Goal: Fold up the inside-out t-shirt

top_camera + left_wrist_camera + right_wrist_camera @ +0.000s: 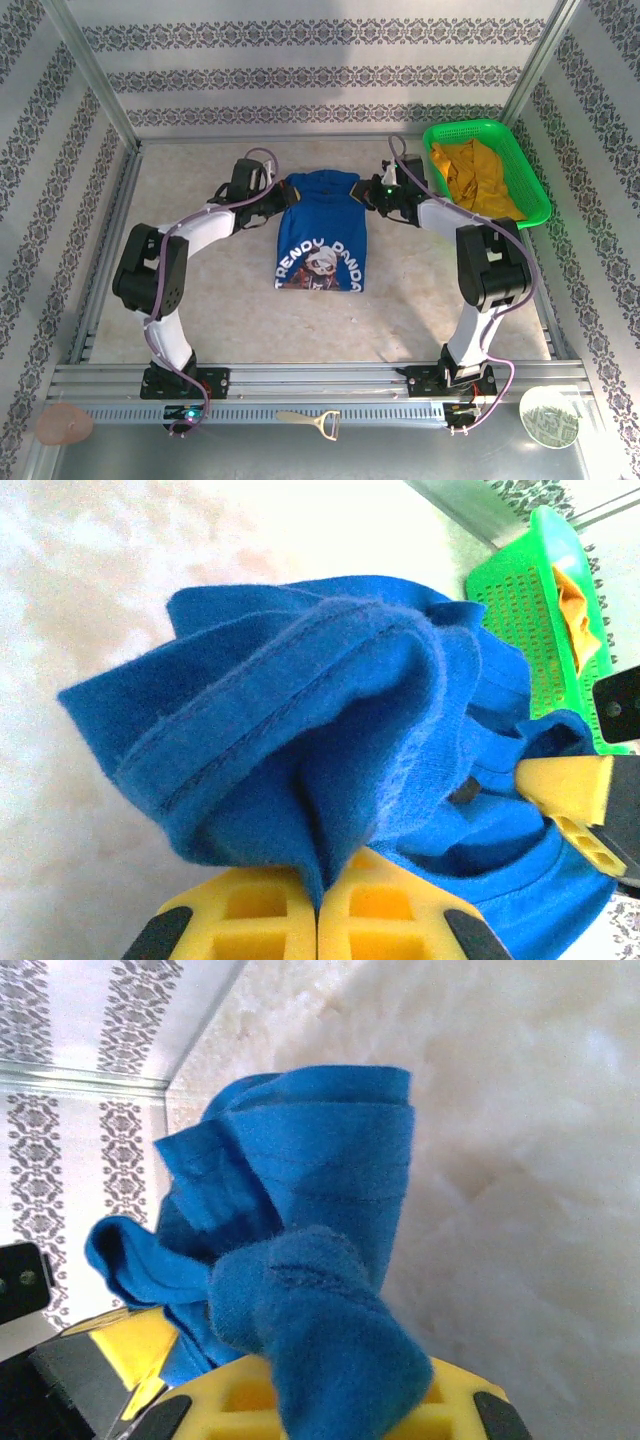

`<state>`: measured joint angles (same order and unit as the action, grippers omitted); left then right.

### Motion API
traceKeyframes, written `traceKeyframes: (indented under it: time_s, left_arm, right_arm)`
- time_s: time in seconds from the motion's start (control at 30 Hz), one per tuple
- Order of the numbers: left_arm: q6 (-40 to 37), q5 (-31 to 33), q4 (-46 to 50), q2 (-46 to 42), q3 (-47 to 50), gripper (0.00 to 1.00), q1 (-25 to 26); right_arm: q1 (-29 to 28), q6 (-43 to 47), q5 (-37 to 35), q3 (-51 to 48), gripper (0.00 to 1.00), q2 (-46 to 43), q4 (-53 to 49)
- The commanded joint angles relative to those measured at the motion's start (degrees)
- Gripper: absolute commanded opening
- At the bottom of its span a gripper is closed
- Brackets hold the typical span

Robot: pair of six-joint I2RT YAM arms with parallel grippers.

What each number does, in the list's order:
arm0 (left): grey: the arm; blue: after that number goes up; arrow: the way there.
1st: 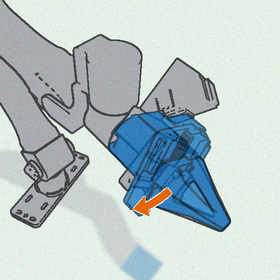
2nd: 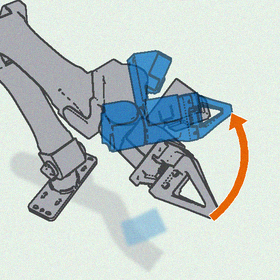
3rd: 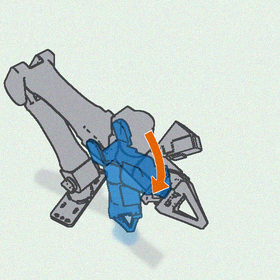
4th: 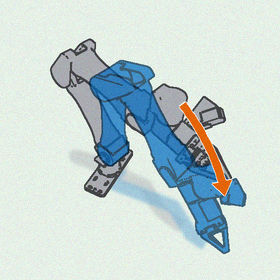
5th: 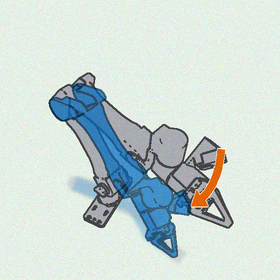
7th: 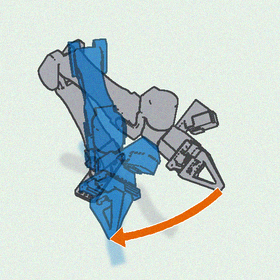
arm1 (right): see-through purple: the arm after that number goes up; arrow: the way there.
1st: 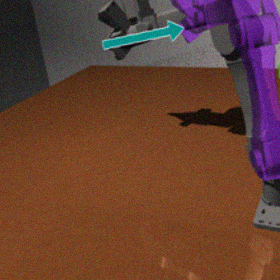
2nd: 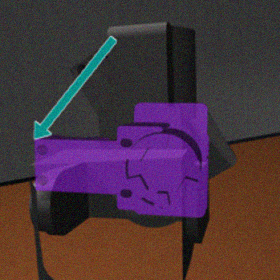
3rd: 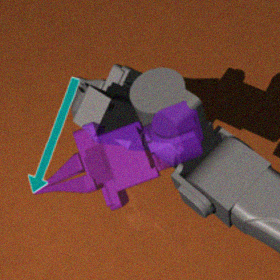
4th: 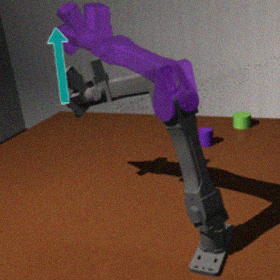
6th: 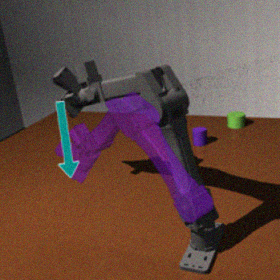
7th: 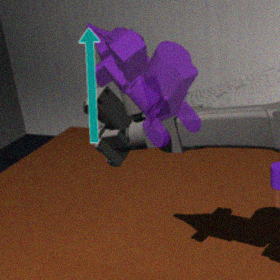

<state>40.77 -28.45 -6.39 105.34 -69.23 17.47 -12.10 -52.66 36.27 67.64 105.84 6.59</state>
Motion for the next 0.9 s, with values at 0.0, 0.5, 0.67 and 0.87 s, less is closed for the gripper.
traceKeyframes:
  time_s: [0.0, 0.5, 0.67, 0.87]
  left_arm:
    - [-1.09, -1.59, 0.38, 2.03, -9.38, 0.00, -0.96]
    - [-3.78, -2.75, -2.95, -3.59, -10.55, 0.00, -1.74]
    - [1.59, -6.84, -17.62, -8.74, 9.30, 0.00, -1.58]
    - [2.61, -7.50, -20.18, -17.47, 23.25, 0.00, 1.02]
  right_arm:
    - [0.84, -0.76, -0.43, 7.76, 0.00, 2.12, -0.87]
    - [2.08, 6.07, -1.37, 16.94, 0.00, -3.17, -5.09]
    - [-0.64, 10.08, -4.22, -7.99, 0.00, -12.13, 3.45]
    - [-2.99, 9.34, -8.77, -31.24, 0.00, -24.44, 8.03]
